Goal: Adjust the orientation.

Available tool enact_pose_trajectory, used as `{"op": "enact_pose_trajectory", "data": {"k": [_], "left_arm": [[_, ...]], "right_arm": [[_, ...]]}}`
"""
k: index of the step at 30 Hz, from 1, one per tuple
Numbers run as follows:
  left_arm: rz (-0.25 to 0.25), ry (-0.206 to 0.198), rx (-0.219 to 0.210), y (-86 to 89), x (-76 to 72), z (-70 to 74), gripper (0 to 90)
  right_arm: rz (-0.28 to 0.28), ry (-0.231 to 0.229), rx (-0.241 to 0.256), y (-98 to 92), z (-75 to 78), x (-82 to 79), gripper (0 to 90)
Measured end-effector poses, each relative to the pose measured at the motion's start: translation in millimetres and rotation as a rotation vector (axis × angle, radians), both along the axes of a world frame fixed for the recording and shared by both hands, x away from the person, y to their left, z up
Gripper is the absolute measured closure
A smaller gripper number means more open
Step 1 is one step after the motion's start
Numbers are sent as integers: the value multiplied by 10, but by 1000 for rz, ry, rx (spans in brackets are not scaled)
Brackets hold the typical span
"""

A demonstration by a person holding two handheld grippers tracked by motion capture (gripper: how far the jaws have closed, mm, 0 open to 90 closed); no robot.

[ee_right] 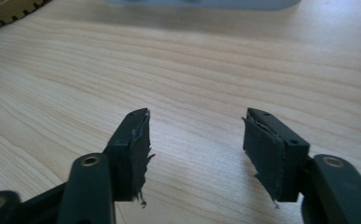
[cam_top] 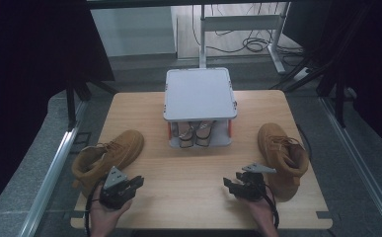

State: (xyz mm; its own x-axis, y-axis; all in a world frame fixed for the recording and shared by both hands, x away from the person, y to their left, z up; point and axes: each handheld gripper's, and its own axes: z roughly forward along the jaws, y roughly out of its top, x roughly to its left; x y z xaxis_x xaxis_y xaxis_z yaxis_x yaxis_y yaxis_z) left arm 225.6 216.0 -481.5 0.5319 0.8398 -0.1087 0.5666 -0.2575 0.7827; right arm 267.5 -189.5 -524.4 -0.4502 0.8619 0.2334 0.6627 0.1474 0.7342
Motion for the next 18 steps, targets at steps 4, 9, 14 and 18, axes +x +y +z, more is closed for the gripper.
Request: {"op": "enact_pose_trajectory", "data": {"k": [4,9,14,18], "left_arm": [[-14,14,-20,-93,92,-26,754],[-24,29,-30,-198,179,-35,673],[-23,40,-41,-228,197,-82,599],[-21,60,-46,-225,196,-133,536]], "right_arm": [[0,-21,6,-26,28,-25,447],[16,-44,10,-45,65,-63,540],[43,-54,-11,-31,80,-92,701],[50,-62,-33,-38,92,-116,803]]}}
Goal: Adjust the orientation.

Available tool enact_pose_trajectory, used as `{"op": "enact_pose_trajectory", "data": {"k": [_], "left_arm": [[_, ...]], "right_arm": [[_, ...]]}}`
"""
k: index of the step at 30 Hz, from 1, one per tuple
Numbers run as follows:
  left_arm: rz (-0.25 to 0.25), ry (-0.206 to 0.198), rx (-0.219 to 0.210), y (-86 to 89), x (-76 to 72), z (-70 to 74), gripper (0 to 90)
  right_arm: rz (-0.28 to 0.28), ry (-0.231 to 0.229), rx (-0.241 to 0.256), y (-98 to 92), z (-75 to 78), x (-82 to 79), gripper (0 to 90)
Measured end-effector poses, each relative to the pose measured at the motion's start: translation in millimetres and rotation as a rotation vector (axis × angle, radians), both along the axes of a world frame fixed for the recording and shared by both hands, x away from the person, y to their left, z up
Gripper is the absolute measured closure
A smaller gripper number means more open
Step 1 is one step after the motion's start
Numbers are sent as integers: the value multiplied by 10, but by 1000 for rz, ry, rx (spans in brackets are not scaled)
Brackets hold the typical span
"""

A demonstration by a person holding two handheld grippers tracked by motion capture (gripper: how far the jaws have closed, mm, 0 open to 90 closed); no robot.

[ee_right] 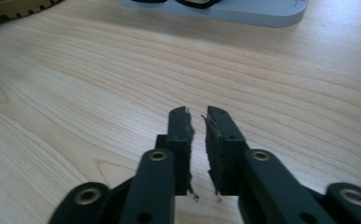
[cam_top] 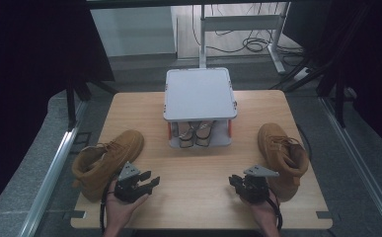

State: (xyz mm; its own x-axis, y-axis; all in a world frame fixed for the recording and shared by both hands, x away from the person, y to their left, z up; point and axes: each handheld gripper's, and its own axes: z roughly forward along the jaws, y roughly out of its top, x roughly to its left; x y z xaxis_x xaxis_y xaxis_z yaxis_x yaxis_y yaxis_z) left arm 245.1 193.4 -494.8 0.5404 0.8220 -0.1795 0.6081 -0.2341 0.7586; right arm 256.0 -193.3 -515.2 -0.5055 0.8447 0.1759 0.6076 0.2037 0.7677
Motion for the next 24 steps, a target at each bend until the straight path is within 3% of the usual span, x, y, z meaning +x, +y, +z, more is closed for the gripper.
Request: {"op": "enact_pose_trajectory", "data": {"k": [5,12,24], "left_arm": [[-2,5,2,16,0,-26,498],[-28,21,3,-39,27,-62,470],[-27,35,-1,-64,44,-115,450]], "right_arm": [[-14,-25,-37,-59,52,-44,884],[-61,-39,-74,-235,93,-126,894],[-158,-69,-75,-577,107,-224,893]]}}
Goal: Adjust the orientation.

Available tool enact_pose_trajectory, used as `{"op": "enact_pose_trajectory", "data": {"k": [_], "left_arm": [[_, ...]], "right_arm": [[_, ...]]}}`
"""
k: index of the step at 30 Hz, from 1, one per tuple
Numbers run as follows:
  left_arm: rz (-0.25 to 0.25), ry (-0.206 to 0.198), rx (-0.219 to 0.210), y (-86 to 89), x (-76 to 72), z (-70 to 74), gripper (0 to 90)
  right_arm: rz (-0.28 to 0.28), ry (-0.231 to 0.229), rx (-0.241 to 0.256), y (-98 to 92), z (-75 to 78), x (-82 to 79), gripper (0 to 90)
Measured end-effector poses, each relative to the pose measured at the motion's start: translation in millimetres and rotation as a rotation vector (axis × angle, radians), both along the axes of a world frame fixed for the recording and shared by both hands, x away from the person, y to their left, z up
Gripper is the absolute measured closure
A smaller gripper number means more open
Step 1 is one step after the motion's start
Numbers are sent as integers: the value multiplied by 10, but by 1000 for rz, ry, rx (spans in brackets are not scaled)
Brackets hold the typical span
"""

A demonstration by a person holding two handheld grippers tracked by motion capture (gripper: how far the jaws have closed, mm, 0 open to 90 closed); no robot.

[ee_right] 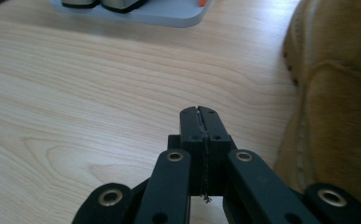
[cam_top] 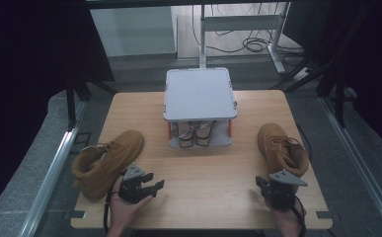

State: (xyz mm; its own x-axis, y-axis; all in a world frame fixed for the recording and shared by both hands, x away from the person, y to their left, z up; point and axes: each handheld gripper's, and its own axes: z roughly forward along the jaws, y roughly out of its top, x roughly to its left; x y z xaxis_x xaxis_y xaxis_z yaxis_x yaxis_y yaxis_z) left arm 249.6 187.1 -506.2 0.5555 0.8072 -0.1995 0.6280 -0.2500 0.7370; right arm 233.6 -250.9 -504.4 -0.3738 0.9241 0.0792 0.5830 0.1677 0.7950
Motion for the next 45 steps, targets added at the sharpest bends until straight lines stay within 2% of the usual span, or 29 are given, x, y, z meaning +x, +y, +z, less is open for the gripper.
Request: {"op": "enact_pose_trajectory", "data": {"k": [8,15,23,33,36,43,45], "left_arm": [[12,12,-2,26,-1,-19,451],[6,12,-1,15,-2,-28,452],[5,20,1,13,0,-44,451],[9,24,-2,21,5,-54,452],[13,24,-4,20,5,-54,452],[14,25,-4,19,7,-56,451],[12,26,-2,23,11,-59,451]], "right_arm": [[-48,-29,-59,-87,31,-41,894],[-83,-22,-93,-188,16,-47,894],[-91,-13,-103,-218,-4,-36,894],[-91,-5,-85,-251,10,-39,895],[-95,-1,-97,-271,16,-46,895],[-149,-6,-119,-427,29,-101,895],[-159,-6,-109,-483,29,-112,895]]}}
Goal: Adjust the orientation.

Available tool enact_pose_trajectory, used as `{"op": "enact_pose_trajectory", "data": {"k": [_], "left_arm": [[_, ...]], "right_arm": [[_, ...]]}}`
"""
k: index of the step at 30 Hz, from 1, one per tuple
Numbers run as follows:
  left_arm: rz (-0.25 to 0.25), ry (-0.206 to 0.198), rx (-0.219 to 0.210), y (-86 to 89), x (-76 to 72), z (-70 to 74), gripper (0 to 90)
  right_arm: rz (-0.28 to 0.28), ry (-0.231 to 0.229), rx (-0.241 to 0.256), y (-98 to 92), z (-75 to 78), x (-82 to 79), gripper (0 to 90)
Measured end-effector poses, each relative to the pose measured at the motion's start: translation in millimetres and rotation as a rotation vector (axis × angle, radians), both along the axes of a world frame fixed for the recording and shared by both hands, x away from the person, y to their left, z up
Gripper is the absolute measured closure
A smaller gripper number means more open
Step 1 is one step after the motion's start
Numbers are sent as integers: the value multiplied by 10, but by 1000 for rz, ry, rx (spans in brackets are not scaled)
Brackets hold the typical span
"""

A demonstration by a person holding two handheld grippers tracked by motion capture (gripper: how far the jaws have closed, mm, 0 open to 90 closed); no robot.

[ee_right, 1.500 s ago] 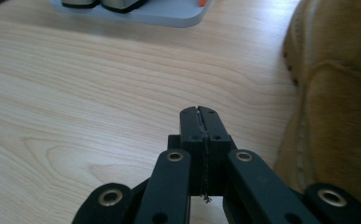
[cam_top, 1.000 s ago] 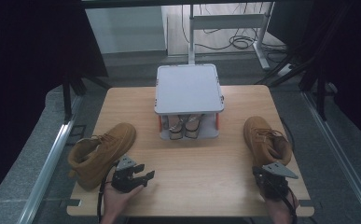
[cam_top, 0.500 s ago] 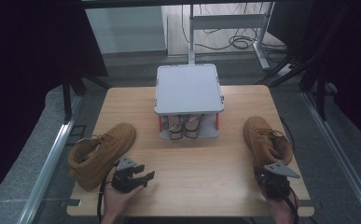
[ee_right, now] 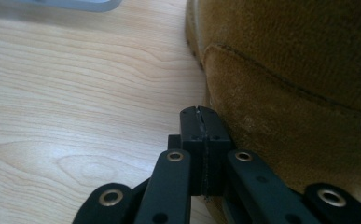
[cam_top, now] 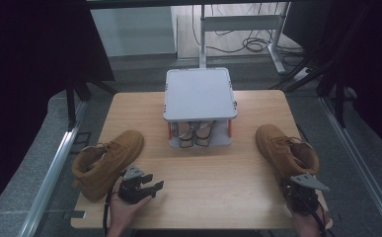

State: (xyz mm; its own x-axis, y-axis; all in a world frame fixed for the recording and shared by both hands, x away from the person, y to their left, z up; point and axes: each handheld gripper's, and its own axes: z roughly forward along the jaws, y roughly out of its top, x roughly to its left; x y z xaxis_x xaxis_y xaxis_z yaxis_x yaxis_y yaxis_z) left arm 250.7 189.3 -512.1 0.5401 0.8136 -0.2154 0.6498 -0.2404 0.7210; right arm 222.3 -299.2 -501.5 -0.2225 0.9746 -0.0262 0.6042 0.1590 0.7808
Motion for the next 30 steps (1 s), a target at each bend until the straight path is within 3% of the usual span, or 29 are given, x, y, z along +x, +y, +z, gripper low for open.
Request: {"op": "enact_pose_trajectory", "data": {"k": [9,16,22,26,30], "left_arm": [[11,4,-4,26,5,-4,450],[14,7,-6,30,10,-6,449],[7,7,-1,14,8,-7,445],[9,9,0,18,11,-11,445],[8,6,0,7,4,-7,444]], "right_arm": [[-44,-4,-8,-185,2,-37,895],[-83,-12,28,-383,-5,-56,895],[-76,-9,22,-339,-15,-49,895],[-21,-16,69,-277,13,-54,895],[49,-9,60,-72,0,-22,895]]}}
